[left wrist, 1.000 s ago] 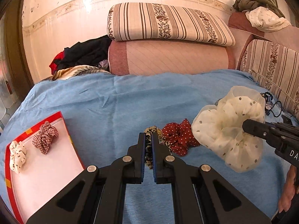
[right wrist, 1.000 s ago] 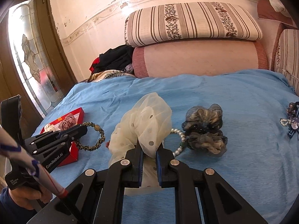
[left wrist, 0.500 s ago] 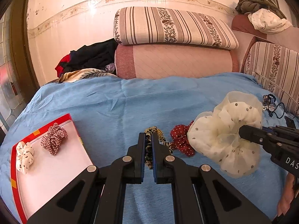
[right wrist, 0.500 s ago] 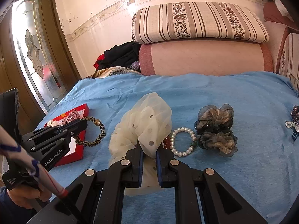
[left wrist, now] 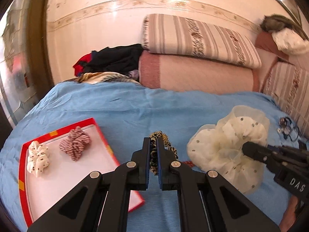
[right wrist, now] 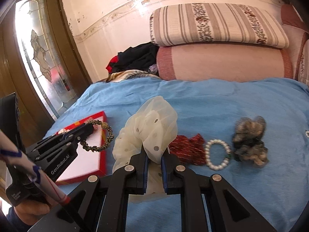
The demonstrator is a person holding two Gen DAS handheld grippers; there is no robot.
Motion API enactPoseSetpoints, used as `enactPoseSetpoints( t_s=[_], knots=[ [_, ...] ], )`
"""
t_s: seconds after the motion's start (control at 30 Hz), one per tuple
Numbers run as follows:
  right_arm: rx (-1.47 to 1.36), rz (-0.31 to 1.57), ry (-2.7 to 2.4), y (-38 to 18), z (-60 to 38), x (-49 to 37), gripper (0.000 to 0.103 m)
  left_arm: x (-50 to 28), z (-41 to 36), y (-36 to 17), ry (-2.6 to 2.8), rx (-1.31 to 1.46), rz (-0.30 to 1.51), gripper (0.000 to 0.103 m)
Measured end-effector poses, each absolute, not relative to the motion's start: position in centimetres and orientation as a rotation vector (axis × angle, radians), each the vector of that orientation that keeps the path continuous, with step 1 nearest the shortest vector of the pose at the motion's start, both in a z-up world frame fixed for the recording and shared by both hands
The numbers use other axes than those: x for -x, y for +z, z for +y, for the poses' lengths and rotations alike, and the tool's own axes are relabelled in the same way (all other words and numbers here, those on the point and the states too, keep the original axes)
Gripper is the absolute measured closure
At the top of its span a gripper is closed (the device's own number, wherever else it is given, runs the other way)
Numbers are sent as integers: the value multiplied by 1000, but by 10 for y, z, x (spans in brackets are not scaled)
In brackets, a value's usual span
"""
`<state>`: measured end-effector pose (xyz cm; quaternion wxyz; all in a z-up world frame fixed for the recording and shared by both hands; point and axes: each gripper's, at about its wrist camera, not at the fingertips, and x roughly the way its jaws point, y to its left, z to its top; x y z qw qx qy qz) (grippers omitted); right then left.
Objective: Organize jewelry
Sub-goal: 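Carry the bracelet and cream scrunchie over the red-rimmed box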
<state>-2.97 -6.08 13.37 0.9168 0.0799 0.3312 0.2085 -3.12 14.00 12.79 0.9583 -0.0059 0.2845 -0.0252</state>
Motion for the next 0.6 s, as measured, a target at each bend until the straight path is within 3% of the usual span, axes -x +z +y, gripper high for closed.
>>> enactPoseSetpoints(
  t_s=[0.2,0.6],
  knots=[
    [-145,704,490,137,-8,16,90,29,186,138,52,65,545,97],
    [-139,829,622,110,98,-7,90,22,306,108,302,277,675,97]
  ],
)
